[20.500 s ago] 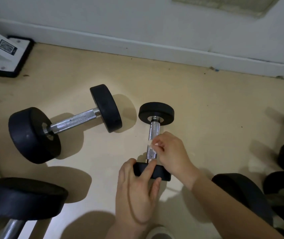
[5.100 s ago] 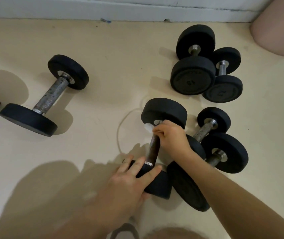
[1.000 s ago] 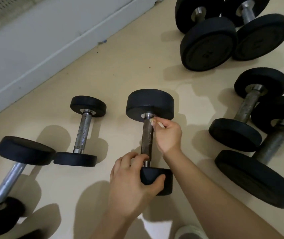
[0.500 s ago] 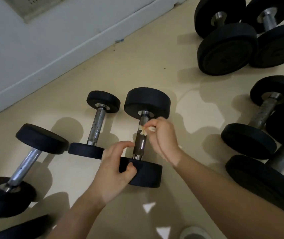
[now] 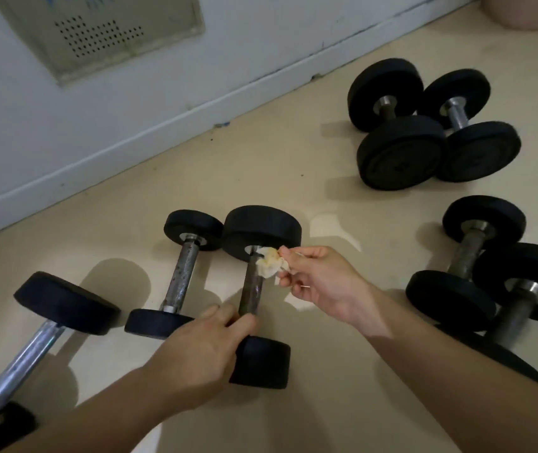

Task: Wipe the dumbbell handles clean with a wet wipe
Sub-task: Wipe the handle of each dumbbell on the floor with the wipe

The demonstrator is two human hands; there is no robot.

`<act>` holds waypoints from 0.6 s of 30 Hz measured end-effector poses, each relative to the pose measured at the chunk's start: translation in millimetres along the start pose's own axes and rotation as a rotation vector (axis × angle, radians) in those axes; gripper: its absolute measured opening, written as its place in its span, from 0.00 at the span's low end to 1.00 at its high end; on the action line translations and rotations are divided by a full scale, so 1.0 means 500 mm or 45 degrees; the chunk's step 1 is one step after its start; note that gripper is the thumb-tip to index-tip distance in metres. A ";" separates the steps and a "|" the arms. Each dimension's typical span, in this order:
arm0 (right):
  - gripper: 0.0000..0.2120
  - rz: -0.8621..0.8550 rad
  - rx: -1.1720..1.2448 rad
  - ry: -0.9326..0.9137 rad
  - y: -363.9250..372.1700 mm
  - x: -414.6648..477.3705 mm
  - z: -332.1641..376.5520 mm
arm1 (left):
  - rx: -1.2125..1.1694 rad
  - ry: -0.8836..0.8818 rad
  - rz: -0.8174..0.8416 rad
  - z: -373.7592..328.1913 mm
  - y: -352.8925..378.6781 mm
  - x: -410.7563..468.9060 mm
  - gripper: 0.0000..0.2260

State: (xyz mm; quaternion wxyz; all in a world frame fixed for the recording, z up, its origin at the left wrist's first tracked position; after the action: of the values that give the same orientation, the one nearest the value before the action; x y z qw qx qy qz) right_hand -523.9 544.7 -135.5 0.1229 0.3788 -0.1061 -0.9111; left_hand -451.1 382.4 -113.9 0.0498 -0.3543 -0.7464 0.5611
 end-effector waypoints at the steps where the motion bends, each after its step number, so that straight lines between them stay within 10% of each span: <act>1: 0.11 -0.078 -0.061 -0.033 0.000 -0.008 0.012 | 0.038 0.020 0.035 0.002 -0.003 0.003 0.13; 9: 0.20 -0.688 -0.667 -0.157 -0.037 -0.173 0.124 | 0.228 0.155 0.485 -0.001 -0.063 0.085 0.02; 15: 0.13 -0.888 -0.690 -0.231 -0.099 -0.379 0.187 | -1.468 0.121 0.200 -0.204 -0.216 0.217 0.20; 18: 0.12 -0.914 -0.629 -0.292 -0.133 -0.457 0.207 | -1.620 0.414 0.084 -0.330 -0.274 0.226 0.17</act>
State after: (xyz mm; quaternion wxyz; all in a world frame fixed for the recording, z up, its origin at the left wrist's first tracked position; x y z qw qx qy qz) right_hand -451.7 687.7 68.8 -0.1267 0.2476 0.2396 -0.9302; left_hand -522.3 564.6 29.4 -0.0746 -0.4175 -0.9043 -0.0493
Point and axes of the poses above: each hand's wrist, its own x-axis towards the middle knuckle, its own y-axis out of the palm, z = x × y, the point moved 5 cm from there along x, towards the middle knuckle, and after that the axes turned 7 degrees about y, right-handed, at the moved point
